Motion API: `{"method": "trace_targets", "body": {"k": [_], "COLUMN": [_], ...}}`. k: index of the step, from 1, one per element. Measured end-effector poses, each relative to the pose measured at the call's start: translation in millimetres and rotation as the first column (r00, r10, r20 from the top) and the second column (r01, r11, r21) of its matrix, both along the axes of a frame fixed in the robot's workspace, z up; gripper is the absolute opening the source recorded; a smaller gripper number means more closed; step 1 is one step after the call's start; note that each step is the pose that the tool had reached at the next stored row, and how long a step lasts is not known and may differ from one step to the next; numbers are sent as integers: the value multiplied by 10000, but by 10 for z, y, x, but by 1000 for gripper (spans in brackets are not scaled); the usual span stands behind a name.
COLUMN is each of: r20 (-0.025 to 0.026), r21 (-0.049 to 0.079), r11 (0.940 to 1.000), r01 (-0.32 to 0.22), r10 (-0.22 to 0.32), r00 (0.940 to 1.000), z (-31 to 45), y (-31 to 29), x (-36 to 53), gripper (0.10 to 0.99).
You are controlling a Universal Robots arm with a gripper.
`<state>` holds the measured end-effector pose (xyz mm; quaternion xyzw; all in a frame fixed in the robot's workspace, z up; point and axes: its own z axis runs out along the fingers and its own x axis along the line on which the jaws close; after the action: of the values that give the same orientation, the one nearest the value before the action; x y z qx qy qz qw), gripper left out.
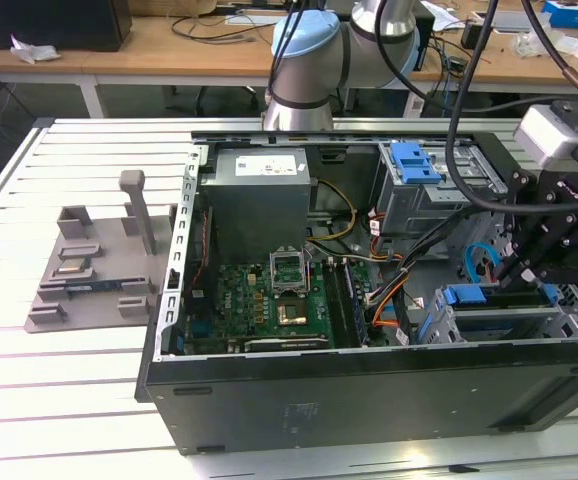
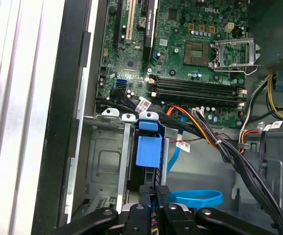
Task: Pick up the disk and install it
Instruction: 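Insert the second disk wire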
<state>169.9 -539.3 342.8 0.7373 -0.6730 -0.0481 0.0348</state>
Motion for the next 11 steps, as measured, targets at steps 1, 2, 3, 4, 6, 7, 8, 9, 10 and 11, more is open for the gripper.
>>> {"method": "trace_targets", "body": {"k": [1, 2, 3, 4, 6, 7, 8, 9, 10, 11], "r20": [0, 0, 0, 0, -1, -3, -3, -2, -2, -2], "r21": [-1, 2, 1, 1, 2, 1, -2, 2, -1, -4], "r11": [10000, 10000, 10000, 10000, 10000, 10000, 10000, 10000, 10000, 10000], "r01": [0, 0, 0, 0, 0, 0, 0, 0, 0, 0], "r10": [0, 0, 0, 0, 0, 0, 0, 0, 0, 0], "r00": [10000, 10000, 10000, 10000, 10000, 10000, 10000, 10000, 10000, 10000], "z": [-3, -8, -10, -12, -20, -34, -45, -55, -59, -63], "y": [0, 0, -1, -1, -2, -3, -3, -2, -3, -3], "x": [0, 0, 0, 0, 0, 0, 0, 0, 0, 0], "gripper": [161, 161, 161, 161, 161, 161, 161, 161, 161, 161]}}
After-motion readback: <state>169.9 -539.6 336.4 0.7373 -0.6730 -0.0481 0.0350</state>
